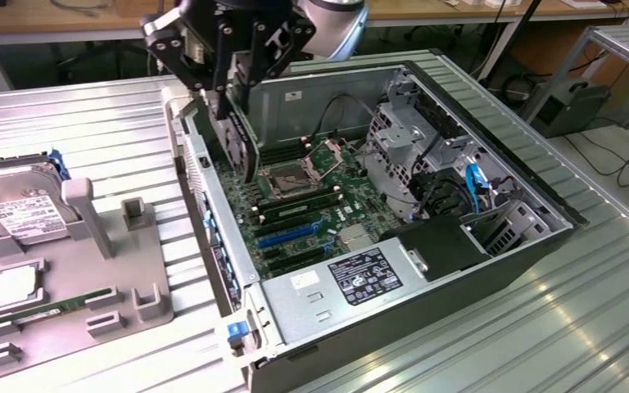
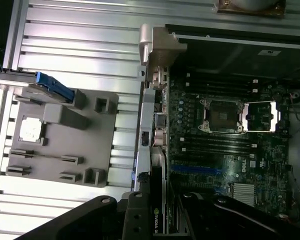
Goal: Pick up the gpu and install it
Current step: 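Pick up the gpu and move the gpu toward the slot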
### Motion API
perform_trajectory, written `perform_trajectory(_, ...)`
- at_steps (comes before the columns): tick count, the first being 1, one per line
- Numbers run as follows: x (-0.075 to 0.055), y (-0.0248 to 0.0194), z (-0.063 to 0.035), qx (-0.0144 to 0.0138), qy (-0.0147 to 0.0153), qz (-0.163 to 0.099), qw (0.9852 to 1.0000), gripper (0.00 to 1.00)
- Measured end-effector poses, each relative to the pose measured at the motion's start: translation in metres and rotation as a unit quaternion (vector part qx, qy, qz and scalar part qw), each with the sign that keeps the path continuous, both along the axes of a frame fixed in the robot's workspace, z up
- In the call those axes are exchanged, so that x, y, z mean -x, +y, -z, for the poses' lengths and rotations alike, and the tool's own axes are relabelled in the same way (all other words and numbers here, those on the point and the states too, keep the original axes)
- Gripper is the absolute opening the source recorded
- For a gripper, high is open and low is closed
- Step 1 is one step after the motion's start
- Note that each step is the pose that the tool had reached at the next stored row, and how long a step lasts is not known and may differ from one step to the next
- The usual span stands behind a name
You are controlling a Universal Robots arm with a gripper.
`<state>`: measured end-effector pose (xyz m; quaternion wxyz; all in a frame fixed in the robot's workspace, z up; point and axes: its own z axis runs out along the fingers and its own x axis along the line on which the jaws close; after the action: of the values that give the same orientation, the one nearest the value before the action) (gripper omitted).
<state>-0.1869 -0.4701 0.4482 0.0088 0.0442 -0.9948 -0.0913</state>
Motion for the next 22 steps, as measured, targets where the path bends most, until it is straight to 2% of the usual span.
perform_trajectory(3, -0.013, 0.0000, 0.0052, 0.0001, 0.0001, 0.000, 1.0000, 0.26)
perform_trajectory(5, -0.028, 0.0000, 0.0111, 0.0004, 0.0001, 0.000, 1.0000, 0.26)
perform_trajectory(9, -0.050, 0.0001, 0.0198, 0.0004, 0.0001, 0.000, 1.0000, 0.26)
perform_trajectory(15, -0.082, 0.0005, 0.0304, 0.0023, 0.0003, 0.000, 1.0000, 0.26)
perform_trajectory(18, -0.093, 0.0006, 0.0332, 0.0071, 0.0007, 0.003, 1.0000, 0.26)
perform_trajectory(20, -0.097, 0.0006, 0.0341, 0.0118, 0.0010, 0.005, 0.9999, 0.26)
perform_trajectory(22, -0.101, 0.0007, 0.0352, 0.0183, 0.0011, 0.013, 0.9998, 0.26)
